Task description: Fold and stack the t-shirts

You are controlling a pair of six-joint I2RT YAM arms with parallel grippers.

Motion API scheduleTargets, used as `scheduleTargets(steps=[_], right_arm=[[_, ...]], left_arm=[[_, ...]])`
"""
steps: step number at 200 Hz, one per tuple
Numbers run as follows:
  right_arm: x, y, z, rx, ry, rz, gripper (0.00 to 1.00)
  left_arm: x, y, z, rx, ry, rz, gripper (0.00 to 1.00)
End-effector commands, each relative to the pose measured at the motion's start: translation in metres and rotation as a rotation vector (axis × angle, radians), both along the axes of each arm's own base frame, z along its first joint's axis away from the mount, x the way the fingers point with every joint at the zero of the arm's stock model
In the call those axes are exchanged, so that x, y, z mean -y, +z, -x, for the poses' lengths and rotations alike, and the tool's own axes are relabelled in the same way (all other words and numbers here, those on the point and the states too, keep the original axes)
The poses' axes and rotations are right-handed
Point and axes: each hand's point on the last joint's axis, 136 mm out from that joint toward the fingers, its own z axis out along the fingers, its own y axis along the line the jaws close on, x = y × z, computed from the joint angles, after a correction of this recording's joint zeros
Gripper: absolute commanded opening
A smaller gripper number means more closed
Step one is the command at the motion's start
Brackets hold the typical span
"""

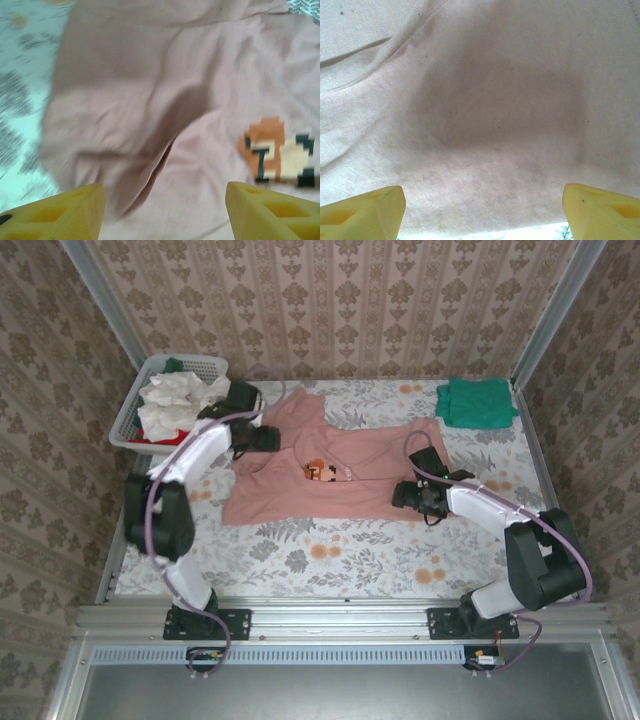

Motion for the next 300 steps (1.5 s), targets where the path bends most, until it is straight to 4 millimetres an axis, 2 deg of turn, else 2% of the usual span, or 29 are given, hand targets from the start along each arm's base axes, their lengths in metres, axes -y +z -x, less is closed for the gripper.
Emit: scheduleTargets(steps=[1,10,20,41,61,80,101,130,165,195,221,248,261,292,300], right_arm=[[0.009,0.001,0.009,-0.011,0.004,0.035,0.84],[0.008,0.003,0.007,-0.007,0.008,0.031,0.85],[0.007,0.006,0.004,0.000,0.012,0.030,0.85],[0.004,0.012,-0.004,0.018,0.019,0.029,0.85],[-0.001,0.015,-0.011,0.039,0.025,0.007,0.85],[0.000,0.007,-0.010,0.014,0.014,0.011,0.85],[-0.006,-0.004,-0.005,-0.024,0.014,-0.025,0.85],[-0.002,-0.015,0.007,-0.045,0.002,-0.017,0.85],[0.004,-0.023,0.014,-0.083,-0.005,0.016,0.85],[0.009,-0.022,0.020,-0.088,-0.008,0.033,0.86],[0.015,-0.019,0.025,-0.097,-0.012,0.060,0.87],[0.031,-0.021,0.036,-0.118,-0.078,0.082,0.88],[0.035,-0.023,0.041,-0.125,-0.106,0.069,0.88],[0.023,-0.032,0.057,-0.166,-0.112,-0.007,0.88],[0.021,-0.022,0.053,-0.132,-0.113,-0.021,0.88]], left_arm=[[-0.027,-0.003,0.050,0.016,0.036,-0.032,0.65],[-0.027,-0.011,0.070,0.018,0.040,0.016,0.64],[-0.021,-0.018,0.086,0.012,0.041,0.084,0.58],[0.000,-0.030,0.092,-0.011,0.015,0.162,0.53],[0.020,-0.041,0.075,-0.047,-0.020,0.216,0.47],[0.025,-0.061,0.049,-0.101,-0.019,0.235,0.40],[0.016,-0.077,0.024,-0.139,-0.005,0.208,0.37],[-0.003,-0.079,-0.004,-0.125,0.018,0.147,0.37],[-0.015,-0.079,-0.034,-0.096,0.029,0.140,0.37],[-0.014,-0.080,-0.051,-0.063,0.021,0.144,0.37],[-0.004,-0.080,-0.069,-0.030,-0.010,0.157,0.43],[-0.002,-0.096,-0.075,-0.064,-0.009,0.143,0.47],[-0.003,-0.101,-0.075,-0.073,-0.005,0.143,0.47],[-0.021,-0.102,-0.075,-0.102,0.062,0.138,0.50],[-0.025,-0.096,-0.076,-0.104,0.072,0.137,0.51]])
